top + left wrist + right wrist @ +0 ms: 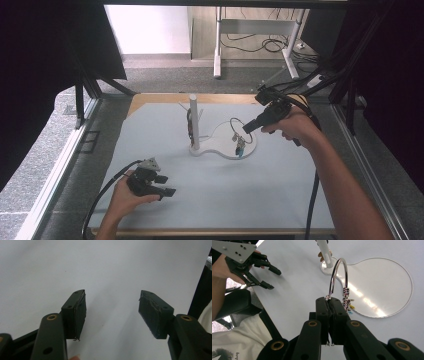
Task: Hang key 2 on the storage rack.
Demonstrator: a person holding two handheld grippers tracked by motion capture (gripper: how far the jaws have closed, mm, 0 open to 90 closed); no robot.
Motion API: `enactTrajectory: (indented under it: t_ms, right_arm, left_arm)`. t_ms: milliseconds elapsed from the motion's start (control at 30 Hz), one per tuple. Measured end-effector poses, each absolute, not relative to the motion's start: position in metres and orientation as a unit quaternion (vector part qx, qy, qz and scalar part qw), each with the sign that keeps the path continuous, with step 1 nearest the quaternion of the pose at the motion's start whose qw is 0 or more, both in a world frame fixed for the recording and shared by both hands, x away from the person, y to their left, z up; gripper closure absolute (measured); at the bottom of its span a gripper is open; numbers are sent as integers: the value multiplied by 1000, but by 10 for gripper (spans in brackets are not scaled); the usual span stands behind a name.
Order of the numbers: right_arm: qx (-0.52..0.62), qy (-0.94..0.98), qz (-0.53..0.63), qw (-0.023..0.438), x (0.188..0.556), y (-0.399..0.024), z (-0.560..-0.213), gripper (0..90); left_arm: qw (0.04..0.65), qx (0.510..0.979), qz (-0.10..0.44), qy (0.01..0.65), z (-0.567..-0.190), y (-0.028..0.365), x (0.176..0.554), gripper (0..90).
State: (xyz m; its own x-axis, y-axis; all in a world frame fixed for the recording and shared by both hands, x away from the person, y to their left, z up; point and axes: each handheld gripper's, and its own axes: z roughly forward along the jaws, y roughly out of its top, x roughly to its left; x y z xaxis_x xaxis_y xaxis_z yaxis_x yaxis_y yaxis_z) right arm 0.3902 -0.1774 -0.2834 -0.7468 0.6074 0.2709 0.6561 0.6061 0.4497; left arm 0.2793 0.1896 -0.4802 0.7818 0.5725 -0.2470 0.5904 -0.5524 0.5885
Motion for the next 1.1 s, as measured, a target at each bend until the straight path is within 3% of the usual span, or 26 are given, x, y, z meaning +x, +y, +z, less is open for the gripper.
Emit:
enactTrajectory:
  t_ms: [1100]
  right_arm:
    - [-342,-901,-263,43,439,-140,-272,868]
  left_arm:
    - [343,881,-20,325,-482,188,282,393]
